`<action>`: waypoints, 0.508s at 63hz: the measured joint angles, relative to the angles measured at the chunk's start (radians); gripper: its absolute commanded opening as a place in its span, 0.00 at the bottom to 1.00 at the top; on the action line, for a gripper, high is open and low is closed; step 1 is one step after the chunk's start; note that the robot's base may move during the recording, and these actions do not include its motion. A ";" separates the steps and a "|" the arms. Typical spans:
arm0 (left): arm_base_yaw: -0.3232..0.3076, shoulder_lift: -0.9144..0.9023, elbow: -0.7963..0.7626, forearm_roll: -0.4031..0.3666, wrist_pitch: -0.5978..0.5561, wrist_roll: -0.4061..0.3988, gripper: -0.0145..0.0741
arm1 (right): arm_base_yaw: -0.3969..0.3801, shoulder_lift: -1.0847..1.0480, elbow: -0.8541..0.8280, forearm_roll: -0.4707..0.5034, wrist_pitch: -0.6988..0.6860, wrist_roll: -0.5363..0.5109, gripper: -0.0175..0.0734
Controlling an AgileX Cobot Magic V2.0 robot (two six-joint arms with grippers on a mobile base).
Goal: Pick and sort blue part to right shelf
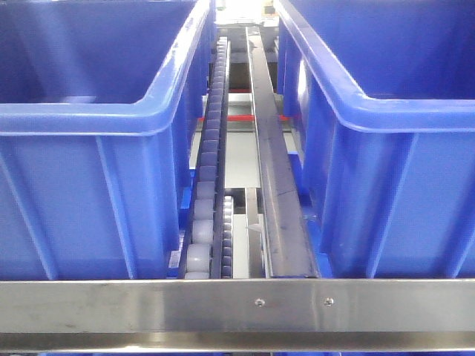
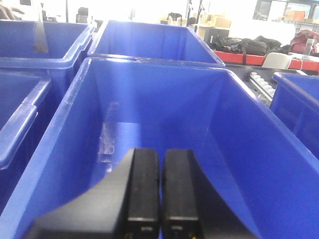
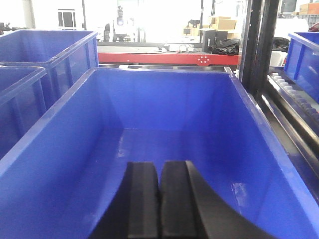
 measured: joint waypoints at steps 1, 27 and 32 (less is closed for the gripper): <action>0.000 0.000 0.000 0.000 0.000 0.000 0.30 | 0.000 0.000 0.000 0.000 0.000 0.000 0.25; 0.000 0.000 0.002 0.000 0.000 0.000 0.30 | 0.000 -0.012 0.098 0.000 -0.062 0.000 0.25; 0.000 0.000 0.002 0.000 0.000 0.000 0.30 | 0.000 -0.043 0.167 0.000 -0.075 0.000 0.25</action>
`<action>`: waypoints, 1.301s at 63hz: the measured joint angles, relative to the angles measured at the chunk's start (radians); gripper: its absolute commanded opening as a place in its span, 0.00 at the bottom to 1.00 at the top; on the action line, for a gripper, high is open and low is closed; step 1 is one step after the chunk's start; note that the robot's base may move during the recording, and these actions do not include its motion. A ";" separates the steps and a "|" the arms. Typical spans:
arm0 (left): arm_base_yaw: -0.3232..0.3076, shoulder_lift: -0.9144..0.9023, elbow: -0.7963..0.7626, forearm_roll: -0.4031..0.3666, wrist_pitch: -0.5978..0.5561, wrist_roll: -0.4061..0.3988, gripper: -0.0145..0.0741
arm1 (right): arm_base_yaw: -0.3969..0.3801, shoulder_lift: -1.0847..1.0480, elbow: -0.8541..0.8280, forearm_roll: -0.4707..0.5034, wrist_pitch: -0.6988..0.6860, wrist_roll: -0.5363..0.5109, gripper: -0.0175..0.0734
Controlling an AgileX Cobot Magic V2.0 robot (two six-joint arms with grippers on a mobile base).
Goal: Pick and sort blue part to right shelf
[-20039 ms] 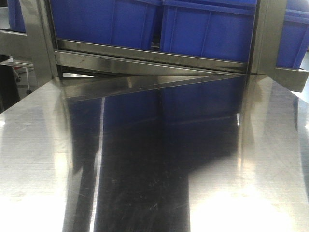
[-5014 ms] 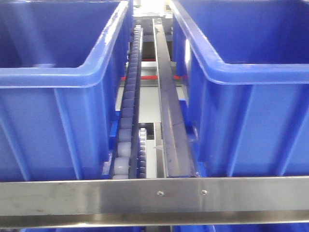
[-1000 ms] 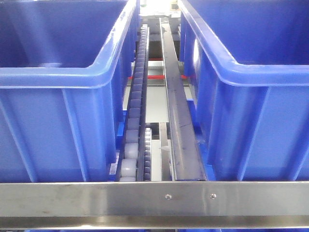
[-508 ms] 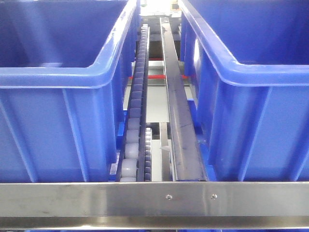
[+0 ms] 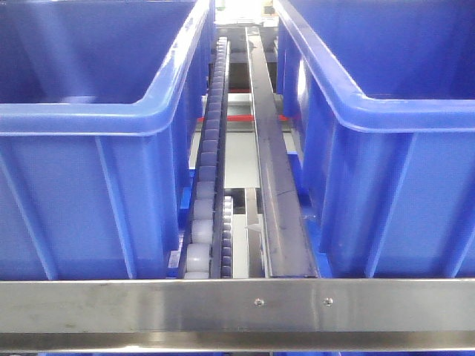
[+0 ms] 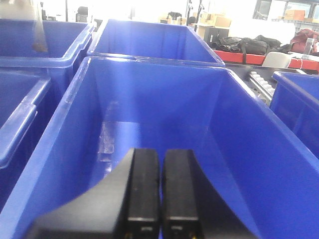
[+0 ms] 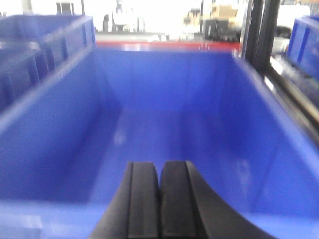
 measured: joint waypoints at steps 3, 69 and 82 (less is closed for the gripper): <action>0.000 0.000 0.000 0.000 0.000 0.000 0.30 | 0.000 -0.023 0.033 0.007 0.000 0.000 0.25; 0.000 0.000 0.004 0.000 0.000 0.000 0.30 | -0.005 -0.049 0.153 0.009 0.001 0.000 0.25; 0.006 -0.004 0.027 0.011 -0.014 0.000 0.30 | -0.005 -0.049 0.153 0.009 0.001 0.000 0.25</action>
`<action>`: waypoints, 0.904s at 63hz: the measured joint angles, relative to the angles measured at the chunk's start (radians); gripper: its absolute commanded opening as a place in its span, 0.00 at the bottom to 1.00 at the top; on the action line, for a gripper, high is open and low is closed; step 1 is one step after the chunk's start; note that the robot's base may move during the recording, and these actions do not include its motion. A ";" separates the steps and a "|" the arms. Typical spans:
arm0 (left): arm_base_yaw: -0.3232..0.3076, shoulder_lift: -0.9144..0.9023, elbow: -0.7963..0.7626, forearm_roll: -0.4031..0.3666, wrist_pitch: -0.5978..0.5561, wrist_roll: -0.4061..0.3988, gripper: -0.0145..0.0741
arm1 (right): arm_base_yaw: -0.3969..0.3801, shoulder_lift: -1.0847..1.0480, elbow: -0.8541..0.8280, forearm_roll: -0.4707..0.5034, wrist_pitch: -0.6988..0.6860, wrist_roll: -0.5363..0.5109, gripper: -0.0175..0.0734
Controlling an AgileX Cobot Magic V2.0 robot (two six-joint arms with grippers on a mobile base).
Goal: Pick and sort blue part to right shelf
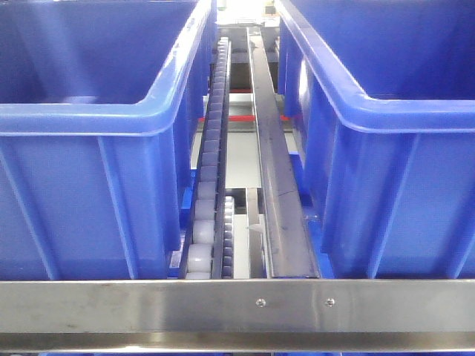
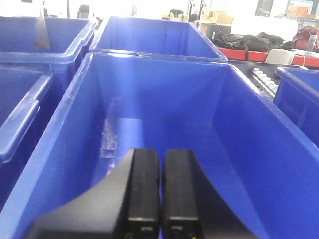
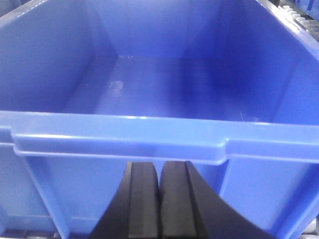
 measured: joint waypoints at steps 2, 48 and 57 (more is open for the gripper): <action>0.002 -0.002 0.008 0.003 -0.002 0.000 0.30 | 0.000 0.000 0.000 0.000 0.000 0.000 0.25; -0.001 -0.225 0.331 0.174 -0.165 -0.123 0.30 | 0.000 0.000 0.002 0.000 0.000 0.000 0.25; -0.001 -0.225 0.331 0.174 -0.163 -0.123 0.30 | 0.000 0.000 0.002 0.000 0.000 0.000 0.25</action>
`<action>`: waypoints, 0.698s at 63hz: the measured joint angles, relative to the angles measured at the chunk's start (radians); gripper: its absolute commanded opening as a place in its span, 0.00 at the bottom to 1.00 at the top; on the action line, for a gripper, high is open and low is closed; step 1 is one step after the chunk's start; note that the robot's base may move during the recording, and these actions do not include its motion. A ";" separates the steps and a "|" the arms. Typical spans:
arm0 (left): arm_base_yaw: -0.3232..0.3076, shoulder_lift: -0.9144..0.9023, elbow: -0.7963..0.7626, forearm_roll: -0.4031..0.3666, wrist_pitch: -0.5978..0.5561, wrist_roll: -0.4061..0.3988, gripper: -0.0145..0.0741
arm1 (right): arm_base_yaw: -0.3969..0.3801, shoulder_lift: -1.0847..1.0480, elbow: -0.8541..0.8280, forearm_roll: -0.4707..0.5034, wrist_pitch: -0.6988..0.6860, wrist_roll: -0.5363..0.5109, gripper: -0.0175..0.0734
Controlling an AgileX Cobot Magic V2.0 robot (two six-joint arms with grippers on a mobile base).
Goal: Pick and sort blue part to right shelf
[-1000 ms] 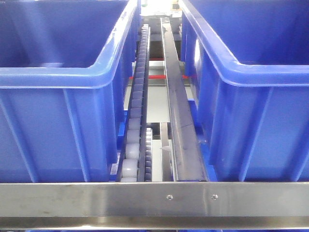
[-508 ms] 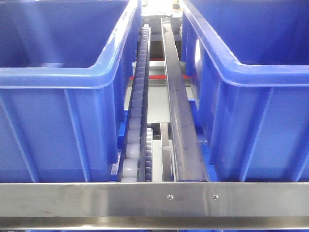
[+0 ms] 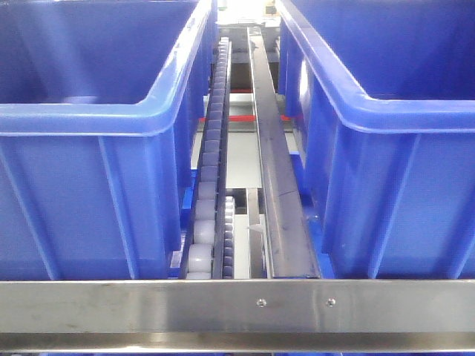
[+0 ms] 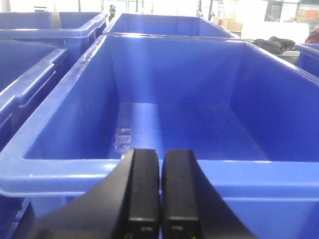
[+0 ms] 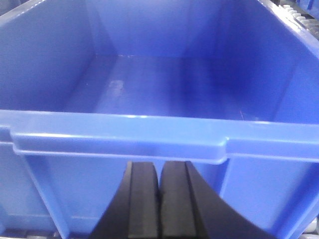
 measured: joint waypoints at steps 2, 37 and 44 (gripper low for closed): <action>0.000 0.000 0.000 0.000 0.002 -0.001 0.30 | 0.000 0.000 0.000 0.000 0.000 0.000 0.25; 0.036 0.000 0.000 -0.004 0.019 -0.001 0.30 | 0.000 0.000 0.000 0.000 0.000 0.000 0.25; 0.050 0.000 0.000 -0.004 0.021 -0.001 0.30 | 0.000 0.000 0.000 0.000 0.000 0.000 0.25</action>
